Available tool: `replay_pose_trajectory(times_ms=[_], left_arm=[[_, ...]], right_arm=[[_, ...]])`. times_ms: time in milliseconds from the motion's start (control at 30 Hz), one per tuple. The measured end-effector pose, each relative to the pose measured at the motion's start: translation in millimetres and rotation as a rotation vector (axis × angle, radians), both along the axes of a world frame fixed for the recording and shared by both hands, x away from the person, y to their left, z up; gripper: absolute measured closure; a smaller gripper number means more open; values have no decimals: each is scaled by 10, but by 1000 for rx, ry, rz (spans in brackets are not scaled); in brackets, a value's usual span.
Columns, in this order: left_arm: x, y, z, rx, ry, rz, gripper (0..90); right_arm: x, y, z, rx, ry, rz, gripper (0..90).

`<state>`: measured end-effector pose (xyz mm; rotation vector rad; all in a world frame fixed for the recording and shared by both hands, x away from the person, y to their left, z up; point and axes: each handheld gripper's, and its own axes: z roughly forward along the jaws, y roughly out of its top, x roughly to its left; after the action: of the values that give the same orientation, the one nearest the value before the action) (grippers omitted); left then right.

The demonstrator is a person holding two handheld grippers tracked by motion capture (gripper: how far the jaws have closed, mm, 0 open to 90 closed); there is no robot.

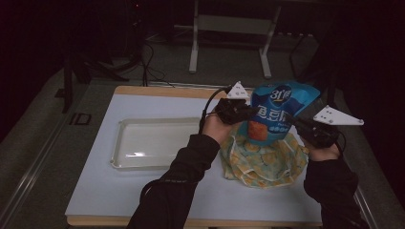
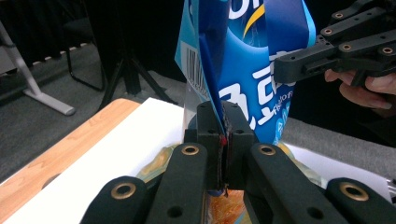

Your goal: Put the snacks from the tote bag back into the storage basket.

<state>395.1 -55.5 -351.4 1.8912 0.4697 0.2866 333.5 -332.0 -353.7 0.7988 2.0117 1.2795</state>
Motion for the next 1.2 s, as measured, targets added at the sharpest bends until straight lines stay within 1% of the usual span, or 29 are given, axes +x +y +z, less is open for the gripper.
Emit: replay_pose_trajectory(times_ms=[33,67,100,233,400,433,467,500,567,767,900,1067,1200], left_arm=[[0,0,0,0,0,0,891],[-8,25,46,1,-5,3,891],[-11,35,70,1,-8,5,892],[-27,86,168,-9,-17,17,892],[-40,161,267,-17,-29,25,892],[-40,161,267,-17,-29,25,892],[-52,204,305,-17,-37,27,892],[-57,217,314,-17,-37,29,892],[-68,252,333,-15,-36,36,892],[-98,387,372,-14,-36,50,892],[-119,513,381,-14,-43,62,892],[-147,674,399,-17,-40,79,892],[-178,805,413,-16,-41,92,893]], right_arm=[[0,0,0,0,0,0,895],[-3,12,23,-3,-2,1,895],[-6,38,69,-7,-10,4,895],[-10,83,156,-5,-24,3,895],[-13,159,275,-11,-39,6,895],[-13,159,275,-11,-39,6,895],[-14,175,295,-10,-41,8,895],[-15,210,329,-11,-48,16,895],[-14,244,348,-11,-48,19,896],[-5,367,376,-9,-53,37,895],[6,468,392,-11,-54,51,896],[25,629,424,-25,-57,69,895],[38,742,440,-25,-60,88,896]])
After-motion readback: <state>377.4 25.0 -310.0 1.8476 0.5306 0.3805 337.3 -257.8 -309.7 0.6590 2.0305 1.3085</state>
